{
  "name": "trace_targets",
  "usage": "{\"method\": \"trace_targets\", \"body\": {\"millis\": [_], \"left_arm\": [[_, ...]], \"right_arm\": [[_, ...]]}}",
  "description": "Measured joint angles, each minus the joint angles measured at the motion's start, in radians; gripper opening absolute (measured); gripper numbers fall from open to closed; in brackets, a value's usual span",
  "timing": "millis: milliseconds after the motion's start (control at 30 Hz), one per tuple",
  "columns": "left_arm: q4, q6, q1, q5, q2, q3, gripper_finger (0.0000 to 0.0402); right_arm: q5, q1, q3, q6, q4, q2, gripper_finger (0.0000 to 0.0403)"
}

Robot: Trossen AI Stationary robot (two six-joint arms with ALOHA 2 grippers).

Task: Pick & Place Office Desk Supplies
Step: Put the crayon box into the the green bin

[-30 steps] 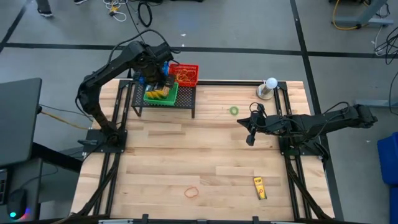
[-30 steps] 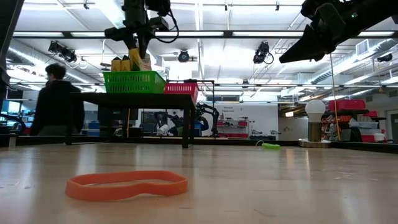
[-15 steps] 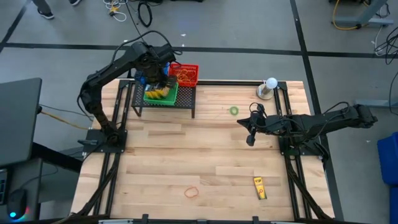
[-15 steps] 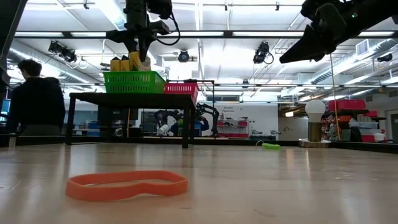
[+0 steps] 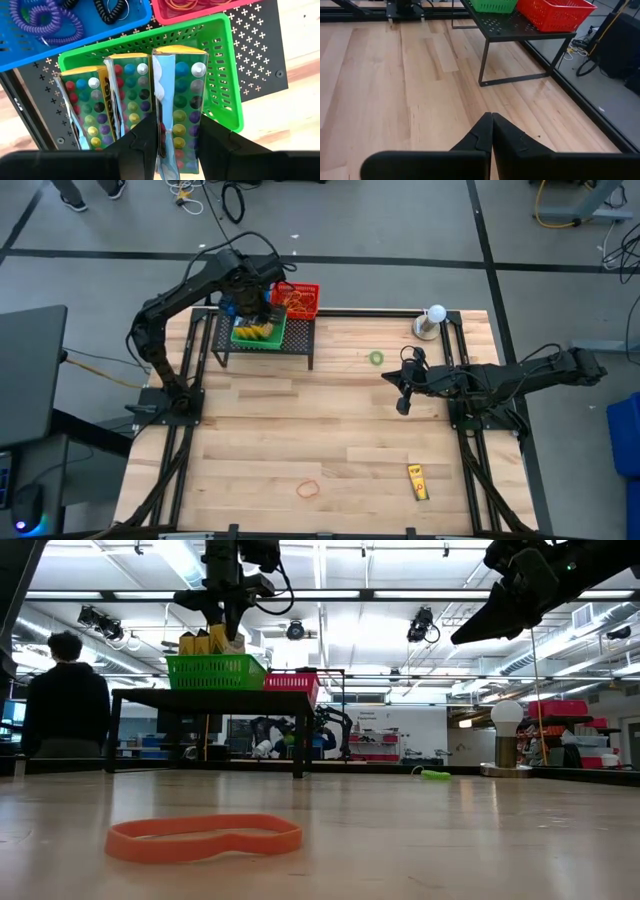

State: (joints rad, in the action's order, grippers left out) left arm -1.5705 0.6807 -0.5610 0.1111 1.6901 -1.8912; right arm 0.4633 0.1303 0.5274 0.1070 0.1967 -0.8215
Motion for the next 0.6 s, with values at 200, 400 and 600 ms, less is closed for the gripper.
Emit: {"method": "trace_targets", "body": {"millis": [200, 400, 600], "left_arm": [[-0.001, 0.001, -0.001, 0.004, 0.0, 0.0, 0.0119], [-0.001, -0.012, 0.0, 0.018, 0.0, 0.0, 0.0121], [0.001, -0.013, 0.003, 0.015, 0.0, 0.0, 0.0164]], "right_arm": [[0.0, 0.0, 0.0, -0.001, 0.0, 0.0, 0.0011], [0.0, 0.0, 0.0, -0.018, 0.0, 0.0, 0.0011], [0.0, 0.0, 0.0, -0.019, 0.0, 0.0, 0.0011]]}}
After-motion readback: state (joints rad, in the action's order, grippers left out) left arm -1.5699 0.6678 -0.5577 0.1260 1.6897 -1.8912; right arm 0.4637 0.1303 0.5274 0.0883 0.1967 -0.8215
